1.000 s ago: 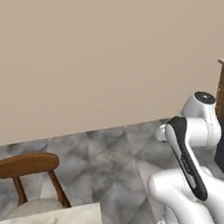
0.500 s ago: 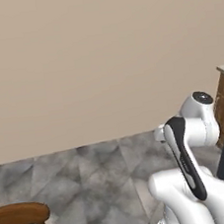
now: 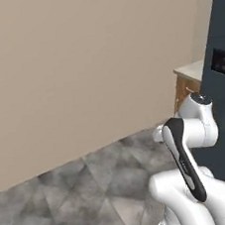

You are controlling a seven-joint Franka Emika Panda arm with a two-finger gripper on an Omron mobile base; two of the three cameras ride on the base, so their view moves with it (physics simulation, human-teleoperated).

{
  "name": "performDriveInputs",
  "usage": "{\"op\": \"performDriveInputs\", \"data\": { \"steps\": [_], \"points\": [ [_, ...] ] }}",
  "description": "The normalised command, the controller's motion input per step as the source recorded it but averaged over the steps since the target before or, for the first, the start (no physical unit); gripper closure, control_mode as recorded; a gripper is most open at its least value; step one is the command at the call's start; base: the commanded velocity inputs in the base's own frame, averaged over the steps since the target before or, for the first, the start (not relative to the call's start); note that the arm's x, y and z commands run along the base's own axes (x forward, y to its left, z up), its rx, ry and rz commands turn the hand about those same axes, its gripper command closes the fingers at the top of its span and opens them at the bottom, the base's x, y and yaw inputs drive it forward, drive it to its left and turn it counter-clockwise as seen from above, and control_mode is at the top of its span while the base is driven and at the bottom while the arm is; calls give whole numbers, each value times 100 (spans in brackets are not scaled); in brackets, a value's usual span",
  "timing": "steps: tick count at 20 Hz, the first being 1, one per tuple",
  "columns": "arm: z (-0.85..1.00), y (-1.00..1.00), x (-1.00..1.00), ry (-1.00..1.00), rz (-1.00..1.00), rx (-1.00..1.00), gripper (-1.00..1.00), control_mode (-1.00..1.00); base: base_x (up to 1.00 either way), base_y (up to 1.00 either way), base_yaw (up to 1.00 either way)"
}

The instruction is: Retrieve the sausage and cheese from the fridge and place them on the cutting board on the counter.

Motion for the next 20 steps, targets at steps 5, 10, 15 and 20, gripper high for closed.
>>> {"op": "performDriveInputs", "data": {
  "steps": [5, 10, 15, 20],
  "points": [
    [0, 0, 0, 0, 0, 0, -100, 100, 26, 0, -70],
    [0, 0, 0, 0, 0, 0, -100, 100, 23, 0, -75],
    [0, 0, 0, 0, 0, 0, -100, 100, 35, 4, -64],
    [0, 0, 0, 0, 0, 0, -100, 100, 63, 31, -44]
  ]
}}
